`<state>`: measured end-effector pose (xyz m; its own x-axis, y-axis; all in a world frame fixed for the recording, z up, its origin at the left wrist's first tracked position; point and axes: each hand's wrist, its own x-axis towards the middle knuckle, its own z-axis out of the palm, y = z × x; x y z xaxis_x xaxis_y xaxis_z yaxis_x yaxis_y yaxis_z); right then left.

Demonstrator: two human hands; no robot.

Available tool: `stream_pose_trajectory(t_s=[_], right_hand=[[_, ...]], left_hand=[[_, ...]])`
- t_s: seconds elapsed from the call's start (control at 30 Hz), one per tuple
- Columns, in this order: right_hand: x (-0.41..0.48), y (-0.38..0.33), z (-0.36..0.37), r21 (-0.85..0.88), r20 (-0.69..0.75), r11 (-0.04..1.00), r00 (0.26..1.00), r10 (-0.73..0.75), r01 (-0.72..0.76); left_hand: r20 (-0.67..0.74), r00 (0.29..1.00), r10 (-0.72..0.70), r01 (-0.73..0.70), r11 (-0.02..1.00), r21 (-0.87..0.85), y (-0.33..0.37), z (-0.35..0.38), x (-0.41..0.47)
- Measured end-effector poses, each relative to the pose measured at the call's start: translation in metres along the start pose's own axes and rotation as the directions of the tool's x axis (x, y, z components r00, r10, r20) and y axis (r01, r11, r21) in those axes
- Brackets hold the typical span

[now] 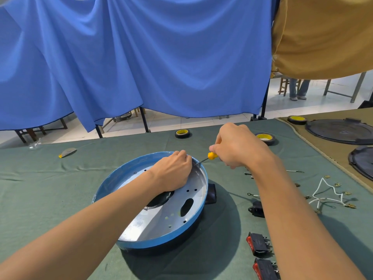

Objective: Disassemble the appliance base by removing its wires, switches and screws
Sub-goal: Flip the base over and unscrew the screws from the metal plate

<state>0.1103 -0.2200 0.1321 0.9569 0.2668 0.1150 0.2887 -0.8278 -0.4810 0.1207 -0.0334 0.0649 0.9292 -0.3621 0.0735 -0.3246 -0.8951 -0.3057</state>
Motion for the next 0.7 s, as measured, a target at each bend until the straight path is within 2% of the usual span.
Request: stream_pose_trajectory(t_s=[0.07,0.17,0.4,0.63,0.7], right_hand=[[0.000,0.000,0.000,0.001,-0.002,1.000,1.000,-0.003,0.003],[0.001,0.000,-0.001,0.003,-0.006,1.000,1.000,-0.005,0.005],[0.002,0.002,-0.002,0.005,-0.023,1.000,1.000,-0.001,0.002],[0.002,0.001,0.000,0.006,-0.023,1.000,1.000,-0.005,0.005],[0.002,0.001,0.000,0.002,-0.023,1.000,1.000,-0.004,0.004]], left_hand=[[0.031,0.999,-0.015,0.018,0.998,-0.067,0.001,-0.004,0.004],[0.084,0.996,0.013,-0.007,0.997,-0.075,-0.002,-0.011,0.009],[0.078,0.997,0.016,-0.003,0.985,-0.173,-0.007,-0.004,0.012],[-0.167,0.986,-0.012,-0.035,0.962,-0.272,-0.007,0.004,-0.004],[-0.188,0.982,-0.019,-0.033,0.962,-0.271,-0.005,0.004,-0.009]])
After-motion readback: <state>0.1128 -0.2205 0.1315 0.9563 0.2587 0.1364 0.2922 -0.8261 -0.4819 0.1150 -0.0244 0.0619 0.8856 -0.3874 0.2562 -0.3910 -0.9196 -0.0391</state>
